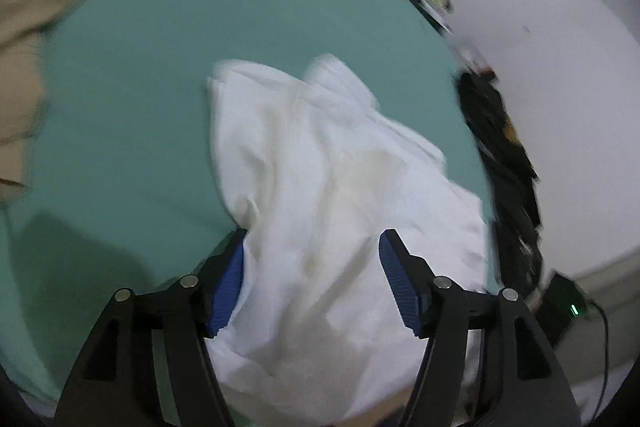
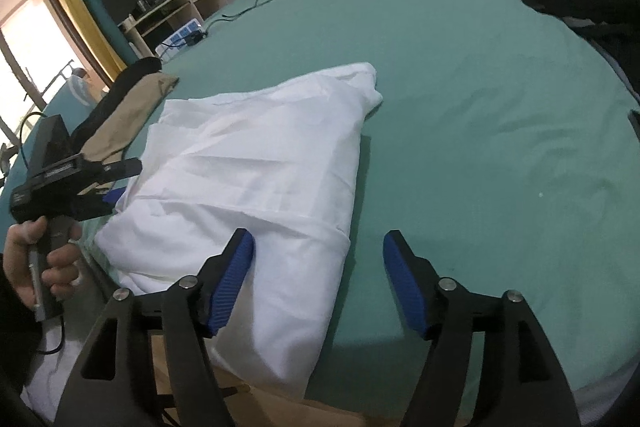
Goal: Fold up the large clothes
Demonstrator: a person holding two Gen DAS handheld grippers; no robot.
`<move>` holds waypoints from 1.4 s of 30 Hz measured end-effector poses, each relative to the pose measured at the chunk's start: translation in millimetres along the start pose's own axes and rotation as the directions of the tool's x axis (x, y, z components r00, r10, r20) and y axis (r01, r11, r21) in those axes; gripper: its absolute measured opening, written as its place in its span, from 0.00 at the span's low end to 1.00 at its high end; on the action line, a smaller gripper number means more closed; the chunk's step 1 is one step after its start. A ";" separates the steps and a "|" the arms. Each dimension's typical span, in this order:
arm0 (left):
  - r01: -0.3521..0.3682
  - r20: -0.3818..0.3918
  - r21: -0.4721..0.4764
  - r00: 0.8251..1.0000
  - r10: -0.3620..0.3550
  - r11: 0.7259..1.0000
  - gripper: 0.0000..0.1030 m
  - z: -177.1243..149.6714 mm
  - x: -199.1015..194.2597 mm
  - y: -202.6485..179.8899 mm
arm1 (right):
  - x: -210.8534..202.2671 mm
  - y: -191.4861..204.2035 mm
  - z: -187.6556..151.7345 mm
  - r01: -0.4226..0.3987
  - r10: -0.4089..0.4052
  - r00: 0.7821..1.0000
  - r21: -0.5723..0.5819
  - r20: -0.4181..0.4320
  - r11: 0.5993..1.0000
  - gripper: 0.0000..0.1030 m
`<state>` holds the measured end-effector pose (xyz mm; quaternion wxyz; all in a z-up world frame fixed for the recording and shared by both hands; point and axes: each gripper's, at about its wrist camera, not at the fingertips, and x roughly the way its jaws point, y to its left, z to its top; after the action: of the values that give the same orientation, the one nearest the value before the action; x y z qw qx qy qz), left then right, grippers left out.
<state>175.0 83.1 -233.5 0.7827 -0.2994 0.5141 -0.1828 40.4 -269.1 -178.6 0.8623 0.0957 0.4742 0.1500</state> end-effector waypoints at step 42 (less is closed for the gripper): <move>-0.096 -0.116 0.328 0.983 0.141 0.940 0.80 -13.3 74.8 -97.0 | 38.4 -7.6 28.7 -0.046 0.047 0.999 0.038 -0.017 0.998 0.73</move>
<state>195.2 -38.2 -225.7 0.7931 -0.1232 0.5476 -0.2366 85.4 -263.5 -196.0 0.8523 0.1215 0.4824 0.1618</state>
